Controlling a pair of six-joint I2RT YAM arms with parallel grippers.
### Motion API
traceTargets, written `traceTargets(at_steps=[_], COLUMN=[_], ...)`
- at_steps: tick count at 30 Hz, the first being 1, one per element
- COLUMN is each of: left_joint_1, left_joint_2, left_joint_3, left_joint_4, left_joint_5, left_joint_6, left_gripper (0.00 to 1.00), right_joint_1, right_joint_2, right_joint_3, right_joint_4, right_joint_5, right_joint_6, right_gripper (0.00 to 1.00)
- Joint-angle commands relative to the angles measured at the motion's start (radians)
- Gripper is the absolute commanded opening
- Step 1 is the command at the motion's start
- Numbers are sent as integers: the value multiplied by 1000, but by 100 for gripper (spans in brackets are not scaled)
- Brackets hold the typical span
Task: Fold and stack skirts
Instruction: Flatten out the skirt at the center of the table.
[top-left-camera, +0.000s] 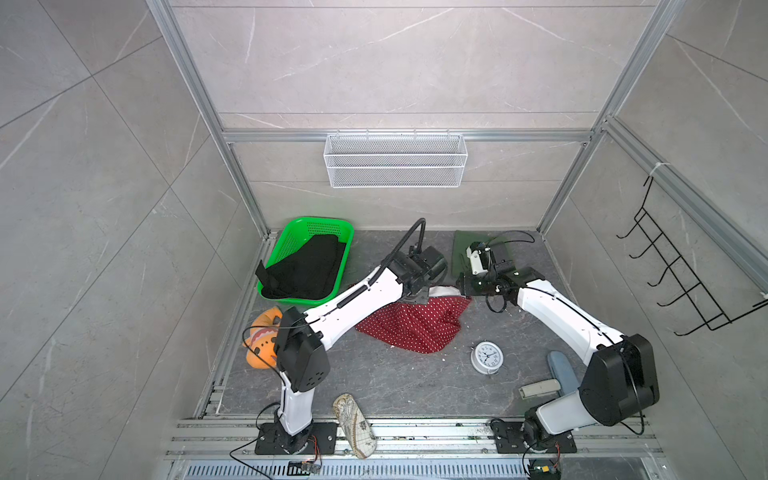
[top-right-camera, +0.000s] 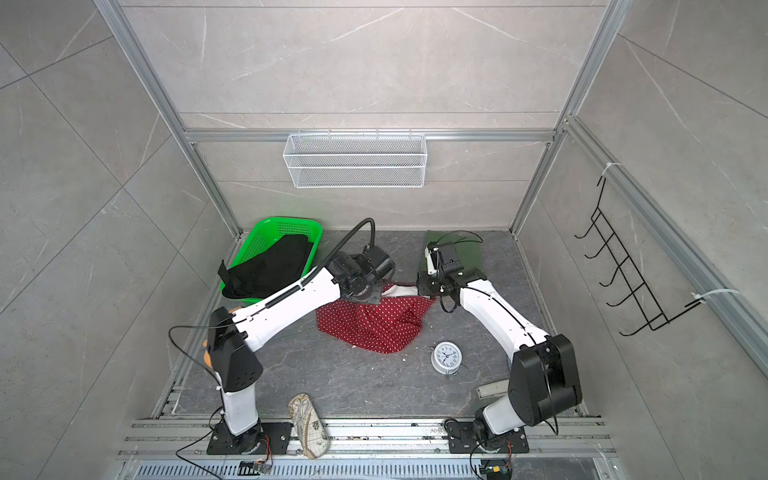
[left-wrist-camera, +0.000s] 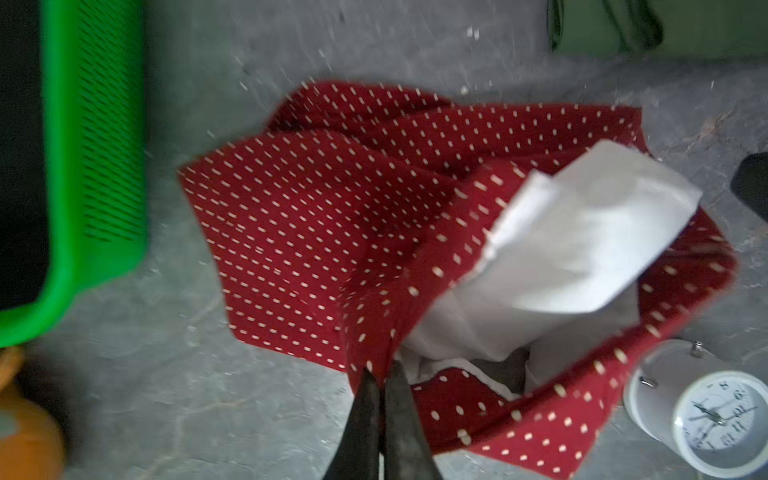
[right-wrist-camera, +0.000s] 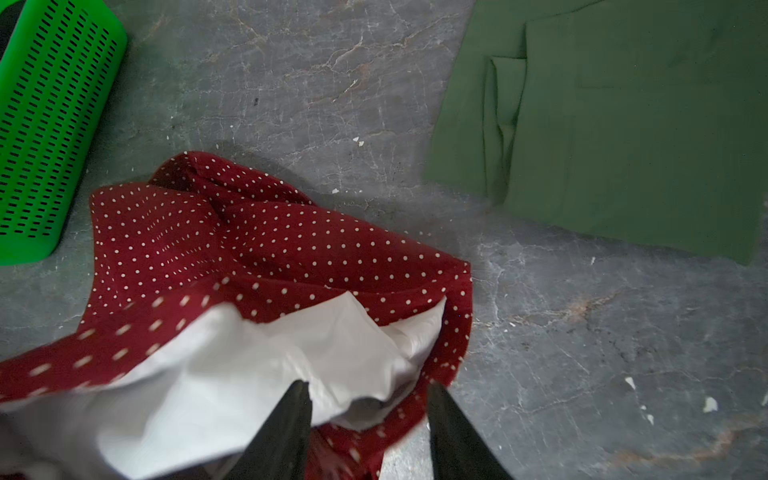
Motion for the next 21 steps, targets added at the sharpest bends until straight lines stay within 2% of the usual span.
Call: traceTargets(at_steps=[1, 5, 9, 16, 21], left_joint_1=[2, 6, 7, 8, 8], left_joint_2=[-162, -310, -464, -697, -772], left_joint_3=[-29, -200, -414, -737, -829], left_joint_4=[-49, 98, 282, 513, 555], left_joint_5=[-231, -252, -210, -114, -110], left_joint_6=[178, 327, 446, 467, 448], left_gripper=[0, 0, 0, 0, 0], right_joint_1=[-10, -13, -12, -12, -10], right_joint_2=[18, 51, 88, 169, 175], right_joint_3=[18, 43, 72, 150, 109], right_joint_4=[21, 22, 24, 15, 25], right_joint_5=[-81, -125, -189, -250, -332], right_joint_6=[31, 38, 33, 26, 8], right_gripper=[49, 48, 47, 46, 46])
